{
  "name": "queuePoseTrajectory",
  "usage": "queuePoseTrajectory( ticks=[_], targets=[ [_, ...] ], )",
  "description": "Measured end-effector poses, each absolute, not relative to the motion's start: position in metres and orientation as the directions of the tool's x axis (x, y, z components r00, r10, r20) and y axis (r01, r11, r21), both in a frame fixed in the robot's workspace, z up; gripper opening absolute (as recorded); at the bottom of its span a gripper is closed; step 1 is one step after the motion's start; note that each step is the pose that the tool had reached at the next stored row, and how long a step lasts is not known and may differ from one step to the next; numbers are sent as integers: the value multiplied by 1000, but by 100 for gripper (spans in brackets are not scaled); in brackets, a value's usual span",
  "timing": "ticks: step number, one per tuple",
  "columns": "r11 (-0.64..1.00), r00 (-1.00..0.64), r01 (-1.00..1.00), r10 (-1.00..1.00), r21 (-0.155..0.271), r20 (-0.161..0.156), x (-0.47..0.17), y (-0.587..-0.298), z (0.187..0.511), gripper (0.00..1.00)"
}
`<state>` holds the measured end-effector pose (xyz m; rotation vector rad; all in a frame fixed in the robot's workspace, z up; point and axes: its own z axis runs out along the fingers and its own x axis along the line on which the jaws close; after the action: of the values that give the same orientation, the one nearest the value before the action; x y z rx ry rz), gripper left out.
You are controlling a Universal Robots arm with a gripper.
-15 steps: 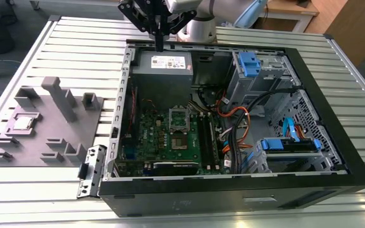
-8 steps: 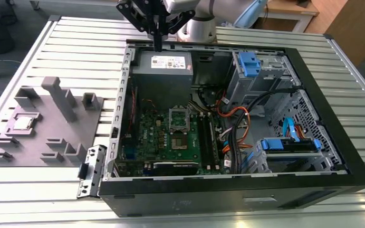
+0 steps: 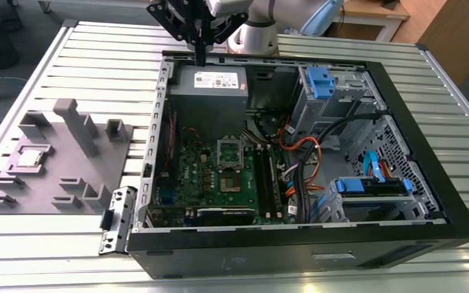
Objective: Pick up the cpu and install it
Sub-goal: 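Reach for the cpu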
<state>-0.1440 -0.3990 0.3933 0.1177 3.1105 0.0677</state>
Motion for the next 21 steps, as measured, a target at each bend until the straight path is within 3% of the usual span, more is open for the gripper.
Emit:
queuePoseTrajectory(
  ticks=[21],
  targets=[
    [996, -997, 75, 76, 45, -31, -157, -399, 393, 11]
  ],
)
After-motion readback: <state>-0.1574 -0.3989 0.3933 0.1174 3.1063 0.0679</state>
